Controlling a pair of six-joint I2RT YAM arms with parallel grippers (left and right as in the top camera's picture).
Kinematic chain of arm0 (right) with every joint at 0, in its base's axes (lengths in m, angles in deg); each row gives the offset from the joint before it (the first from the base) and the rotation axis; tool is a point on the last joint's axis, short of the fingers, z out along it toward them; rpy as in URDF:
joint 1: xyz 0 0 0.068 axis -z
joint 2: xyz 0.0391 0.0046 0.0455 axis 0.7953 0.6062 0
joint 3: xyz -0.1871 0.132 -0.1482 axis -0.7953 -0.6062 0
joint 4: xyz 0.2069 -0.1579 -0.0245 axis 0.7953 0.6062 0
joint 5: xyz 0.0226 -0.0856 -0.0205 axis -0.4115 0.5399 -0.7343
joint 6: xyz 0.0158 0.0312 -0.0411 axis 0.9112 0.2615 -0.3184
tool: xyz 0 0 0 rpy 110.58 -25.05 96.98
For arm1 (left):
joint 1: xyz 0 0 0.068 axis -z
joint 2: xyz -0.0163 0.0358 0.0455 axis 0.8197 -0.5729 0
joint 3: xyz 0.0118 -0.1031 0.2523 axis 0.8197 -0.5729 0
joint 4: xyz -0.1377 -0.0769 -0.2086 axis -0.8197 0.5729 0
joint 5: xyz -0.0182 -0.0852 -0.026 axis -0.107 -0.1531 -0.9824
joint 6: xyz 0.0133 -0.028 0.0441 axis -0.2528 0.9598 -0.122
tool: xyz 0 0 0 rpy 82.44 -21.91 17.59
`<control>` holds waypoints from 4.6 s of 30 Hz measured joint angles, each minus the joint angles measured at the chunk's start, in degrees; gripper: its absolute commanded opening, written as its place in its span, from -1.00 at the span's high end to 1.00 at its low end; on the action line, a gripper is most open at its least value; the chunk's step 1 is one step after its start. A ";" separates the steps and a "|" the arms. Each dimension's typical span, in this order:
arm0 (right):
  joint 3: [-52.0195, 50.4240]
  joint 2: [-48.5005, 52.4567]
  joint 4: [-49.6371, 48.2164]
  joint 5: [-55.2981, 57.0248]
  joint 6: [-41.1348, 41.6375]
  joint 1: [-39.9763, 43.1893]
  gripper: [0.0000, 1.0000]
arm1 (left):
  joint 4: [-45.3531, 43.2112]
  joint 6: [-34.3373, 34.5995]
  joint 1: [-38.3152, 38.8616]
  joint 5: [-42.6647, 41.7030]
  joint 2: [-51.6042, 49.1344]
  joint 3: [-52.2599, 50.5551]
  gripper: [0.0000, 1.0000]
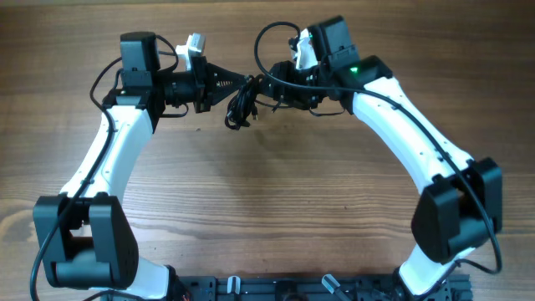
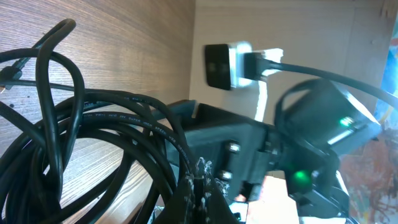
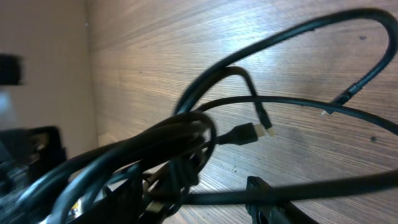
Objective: Untangle cables
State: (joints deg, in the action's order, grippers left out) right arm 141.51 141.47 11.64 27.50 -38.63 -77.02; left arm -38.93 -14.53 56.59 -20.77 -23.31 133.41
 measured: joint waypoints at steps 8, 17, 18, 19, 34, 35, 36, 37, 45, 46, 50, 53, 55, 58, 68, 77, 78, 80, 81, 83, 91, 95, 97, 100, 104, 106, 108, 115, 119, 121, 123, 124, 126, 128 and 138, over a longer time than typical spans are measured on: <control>0.00 1.62 -3.34 0.26 2.03 0.00 0.38 | -0.02 0.15 0.00 0.00 0.00 0.02 0.92; 0.00 1.68 -4.70 3.52 3.34 0.00 0.38 | 0.00 0.17 0.00 0.00 0.00 0.02 0.92; 0.02 1.73 -4.70 3.67 3.48 0.00 0.43 | 0.00 0.17 0.00 0.02 0.00 0.02 0.92; 0.00 1.88 -4.72 3.72 3.63 0.00 0.50 | 0.00 0.17 0.00 0.04 0.00 0.02 0.92; 0.00 0.20 4.11 4.48 -4.55 2.29 0.91 | 0.17 0.17 0.00 4.04 0.00 0.00 0.92; 0.00 -1.75 5.57 4.31 -5.99 3.06 0.91 | 0.46 0.13 0.00 4.94 0.00 0.02 0.92; 0.00 -4.09 7.61 4.15 -7.56 3.91 0.91 | 1.14 0.00 0.00 5.88 0.00 0.02 0.92; 0.00 -6.56 9.40 4.02 -8.94 4.87 0.91 | 2.38 -0.37 0.00 7.43 0.00 0.02 0.92; 0.02 -20.31 12.48 -2.03 -15.76 16.46 0.91 | 14.43 -4.57 0.00 24.74 0.00 0.02 0.92; 0.02 -20.55 12.48 -2.89 -16.06 17.64 0.91 | 15.37 -5.18 0.00 26.29 0.00 0.02 0.92; 0.02 -20.59 12.66 0.68 -16.74 21.18 0.91 | 17.73 -7.21 0.00 29.46 0.00 0.02 0.92; 0.02 -20.52 13.62 6.95 -16.46 21.11 0.91 | 20.31 -10.82 0.59 31.74 0.00 0.09 0.92; 0.02 -19.89 14.12 12.00 -16.44 21.14 0.91 | 22.51 -12.85 1.25 33.81 0.00 0.09 0.92; 0.02 -18.03 14.67 16.41 -16.26 21.14 0.91 | 24.74 -14.40 1.97 37.79 0.00 0.09 0.92; 0.02 -13.46 13.38 3.54 -20.50 13.42 0.09 | 20.28 -18.14 1.88 30.95 0.00 0.00 0.92; 0.02 -6.49 10.19 1.09 -14.23 5.01 0.04 | 11.56 -14.40 -0.92 7.67 0.00 0.00 0.92; 0.02 -5.49 9.66 1.07 -13.35 4.68 0.03 | 11.39 -13.70 -0.92 6.43 0.00 0.02 0.92; 0.02 -4.50 9.31 1.09 -12.37 4.59 0.02 | 11.26 -12.87 -0.92 5.33 0.00 0.00 0.92; 0.02 -3.76 9.05 1.07 -11.41 4.59 0.01 | 11.17 -12.66 -0.92 5.07 0.00 0.02 0.92; 0.02 -2.19 8.98 1.05 -9.92 4.15 -0.01 | 11.08 -12.31 -0.92 4.68 0.00 0.02 0.92; 0.02 0.63 8.74 -0.09 -5.01 0.00 -0.14 | 10.69 -11.87 -0.92 4.76 0.00 0.02 0.92; 0.02 1.29 8.59 -1.11 -0.57 0.15 -0.09 | 10.69 -11.85 -0.92 5.16 0.00 0.02 0.92; 0.02 1.29 8.57 -1.46 4.02 0.15 0.17 | 10.69 -11.85 -0.92 5.49 0.00 0.00 0.92; 0.02 1.29 8.37 -1.49 15.30 0.15 0.36 | 10.67 -11.85 -0.92 5.64 0.00 0.00 0.92; 0.02 1.29 8.50 -3.21 27.02 0.26 0.21 | 10.67 -11.85 -0.92 5.81 0.00 0.02 0.92; 0.02 1.29 9.51 -4.13 28.98 0.26 0.20 | 10.67 -11.85 -0.92 5.81 0.00 0.02 0.92; 0.02 1.29 12.28 -3.89 30.97 0.11 0.18 | 10.67 -11.85 -0.92 5.84 0.00 0.02 0.92; 0.02 3.39 7.63 1.99 39.76 -4.02 0.49 | 10.54 -11.85 -0.92 6.27 0.00 0.02 0.92; 0.04 6.95 5.55 4.28 40.61 -4.83 0.91 | 10.58 -11.85 -0.92 6.54 0.00 0.02 0.92; 0.09 7.13 4.22 5.03 35.54 -4.55 0.91 | 10.58 -11.85 -0.92 6.71 0.00 0.00 0.92; 0.11 7.13 2.82 4.28 26.12 -3.85 0.91 | 10.60 -11.85 -0.92 6.91 0.00 0.00 0.92; 0.13 7.08 2.86 3.37 22.36 -3.34 0.91 | 10.58 -11.85 -0.92 7.10 0.00 0.02 0.92; 0.11 5.75 3.04 0.00 13.33 -1.07 0.91 | 10.62 -11.85 -0.92 7.39 0.00 0.02 0.92; 0.11 2.45 3.52 -2.75 7.82 1.88 0.91 | 10.58 -11.85 -0.92 7.61 0.00 0.02 0.92; 0.20 -18.27 3.61 -24.81 -0.11 24.65 0.91 | 10.62 -11.87 -0.92 7.76 0.00 0.02 0.92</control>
State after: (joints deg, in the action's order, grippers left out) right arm 141.70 123.19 15.24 2.69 -38.73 -52.37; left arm -28.31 -26.40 55.67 -13.01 -23.31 133.43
